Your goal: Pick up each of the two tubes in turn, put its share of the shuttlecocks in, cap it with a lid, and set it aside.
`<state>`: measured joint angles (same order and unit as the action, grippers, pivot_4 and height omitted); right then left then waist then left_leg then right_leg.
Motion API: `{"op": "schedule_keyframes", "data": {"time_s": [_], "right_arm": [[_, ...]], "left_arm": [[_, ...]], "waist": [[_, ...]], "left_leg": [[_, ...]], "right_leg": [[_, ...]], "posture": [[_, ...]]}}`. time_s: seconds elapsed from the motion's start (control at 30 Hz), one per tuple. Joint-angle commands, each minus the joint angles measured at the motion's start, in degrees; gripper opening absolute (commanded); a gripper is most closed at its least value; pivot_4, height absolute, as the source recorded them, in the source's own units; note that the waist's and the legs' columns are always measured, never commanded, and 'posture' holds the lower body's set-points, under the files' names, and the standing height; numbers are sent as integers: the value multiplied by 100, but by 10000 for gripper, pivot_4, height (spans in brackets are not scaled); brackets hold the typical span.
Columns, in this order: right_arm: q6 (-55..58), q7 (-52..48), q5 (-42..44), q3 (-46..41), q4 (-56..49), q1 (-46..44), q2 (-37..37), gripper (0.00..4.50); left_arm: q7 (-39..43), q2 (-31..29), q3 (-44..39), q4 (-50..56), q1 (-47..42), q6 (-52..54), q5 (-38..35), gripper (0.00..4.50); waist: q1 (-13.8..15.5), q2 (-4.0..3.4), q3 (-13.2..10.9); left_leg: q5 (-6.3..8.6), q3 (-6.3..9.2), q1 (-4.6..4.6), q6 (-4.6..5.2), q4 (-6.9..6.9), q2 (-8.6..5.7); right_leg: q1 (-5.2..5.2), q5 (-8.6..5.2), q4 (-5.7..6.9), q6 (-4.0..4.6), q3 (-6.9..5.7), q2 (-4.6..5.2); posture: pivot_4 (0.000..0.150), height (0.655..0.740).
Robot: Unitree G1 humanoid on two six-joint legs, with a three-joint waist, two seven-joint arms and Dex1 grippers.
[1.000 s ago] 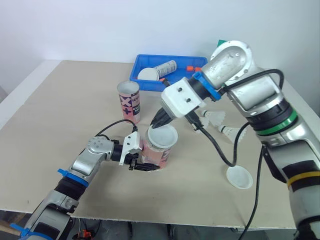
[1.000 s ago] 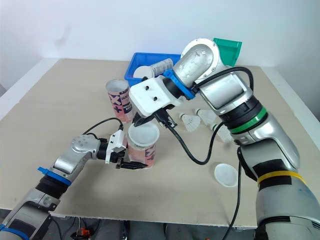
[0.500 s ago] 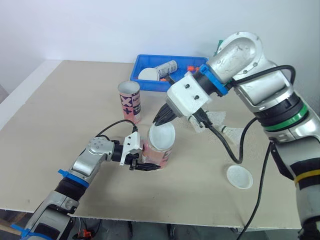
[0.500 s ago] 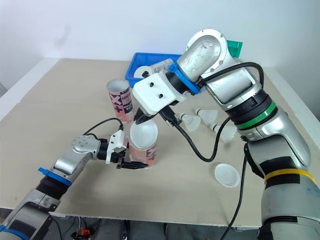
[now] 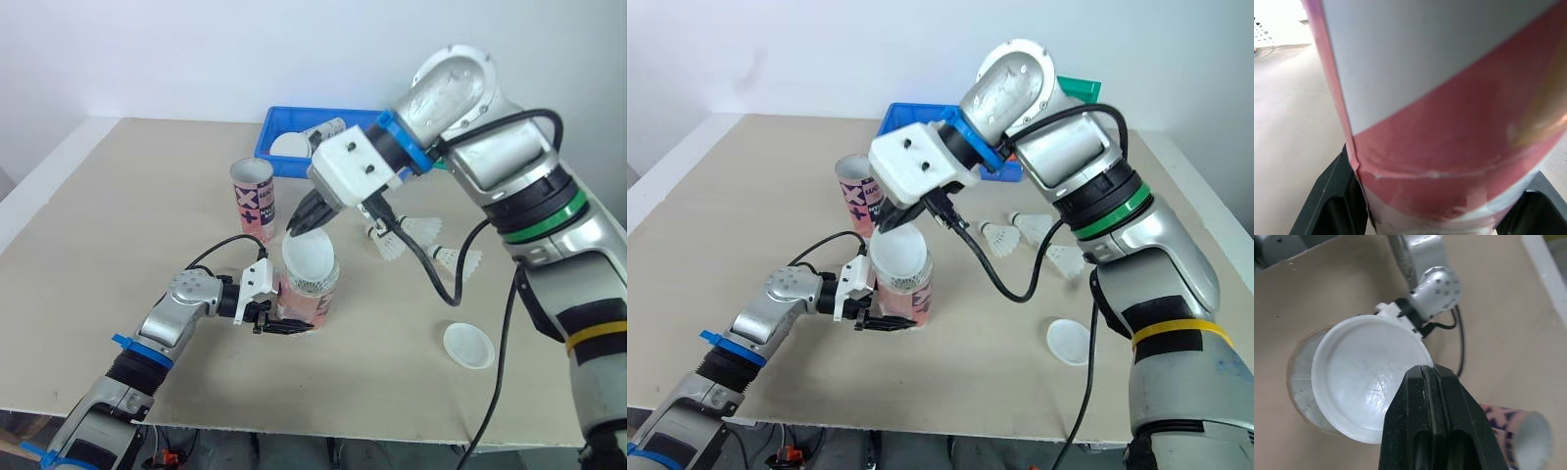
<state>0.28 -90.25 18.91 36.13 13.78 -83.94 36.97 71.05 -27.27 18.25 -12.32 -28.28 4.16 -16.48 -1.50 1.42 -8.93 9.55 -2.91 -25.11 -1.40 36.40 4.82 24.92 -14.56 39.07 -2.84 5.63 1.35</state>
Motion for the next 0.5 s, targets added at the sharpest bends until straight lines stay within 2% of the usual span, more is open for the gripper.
{"op": "schedule_keyframes", "data": {"time_s": [0.03, 0.3, 0.5], "right_arm": [[-81, -225, 262, -16, -63, -212, 144, 375], [-168, -225, 322, 331, -467, 46, 405, 375], [-307, -225, -48, 343, -304, 199, 202, 375]], "left_arm": [[-335, -170, 17, -387, 194, 200, 501, 27259], [-338, -207, -11, -316, 239, 238, 489, 27259], [-358, -194, -3, -298, 224, 272, 478, 27259]], "waist": [[-1, 0, 0], [-3, 0, 0], [-2, 0, 1]], "left_leg": [[0, 0, 0, 0, 0, 0], [0, 0, 0, 0, -2, 0], [0, -1, 0, 0, -2, -1]], "right_leg": [[0, 0, 0, 0, 0, 0], [6, 1, 0, 1, 0, 3], [6, 0, 0, 1, 1, 5]], "posture": [[1500, 7037], [1500, 7037], [1500, 7037]]}}
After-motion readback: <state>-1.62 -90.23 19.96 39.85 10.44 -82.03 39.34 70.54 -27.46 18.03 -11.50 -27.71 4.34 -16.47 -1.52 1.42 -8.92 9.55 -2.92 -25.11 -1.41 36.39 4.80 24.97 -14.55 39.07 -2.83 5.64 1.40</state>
